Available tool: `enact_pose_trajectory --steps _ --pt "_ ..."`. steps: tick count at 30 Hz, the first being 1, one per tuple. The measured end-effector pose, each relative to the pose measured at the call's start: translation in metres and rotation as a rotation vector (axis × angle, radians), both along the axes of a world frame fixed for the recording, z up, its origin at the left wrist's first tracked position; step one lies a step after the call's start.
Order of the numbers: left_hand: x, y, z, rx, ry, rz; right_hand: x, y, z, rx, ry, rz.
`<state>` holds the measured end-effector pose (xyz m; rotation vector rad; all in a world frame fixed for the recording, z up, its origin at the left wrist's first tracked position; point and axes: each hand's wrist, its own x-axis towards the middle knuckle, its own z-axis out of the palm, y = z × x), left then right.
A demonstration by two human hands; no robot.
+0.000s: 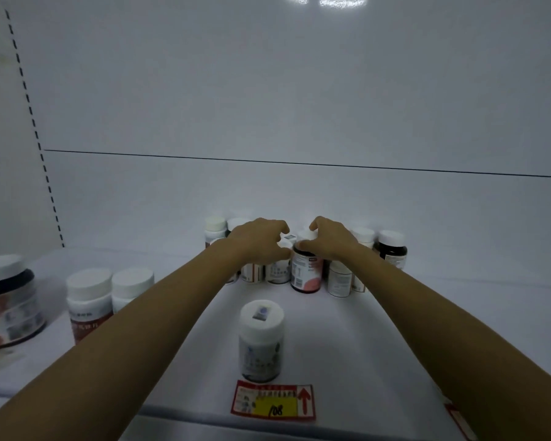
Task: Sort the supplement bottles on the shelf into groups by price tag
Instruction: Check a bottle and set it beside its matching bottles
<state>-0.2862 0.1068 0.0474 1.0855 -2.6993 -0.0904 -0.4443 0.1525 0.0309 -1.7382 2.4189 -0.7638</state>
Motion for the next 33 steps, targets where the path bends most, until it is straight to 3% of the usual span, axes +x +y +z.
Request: enact_pose_trajectory --steps 7,14,19,22,27,33 --pt "-0.002 -0.008 0.002 0.008 0.057 -0.036 0.0 -0.002 0.002 -0.152 -0.019 -0.051" --pt "-0.014 0.02 0.003 0.087 0.245 -0.032 -0.005 0.033 0.031 -0.305 -0.207 -0.017" --pt "-0.029 0.064 0.001 0.152 0.481 -0.094 -0.014 0.076 0.044 -0.421 -0.356 -0.047" --pt "-0.037 0.09 -0.004 0.248 0.625 -0.084 -0.018 0.105 0.046 -0.449 -0.512 -0.027" --pt "-0.033 0.134 -0.012 0.589 0.947 -0.032 -0.019 0.154 0.042 -0.436 -0.712 0.14" --pt "-0.016 0.175 -0.026 0.702 1.145 0.016 0.001 0.193 0.01 -0.352 -0.811 0.291"
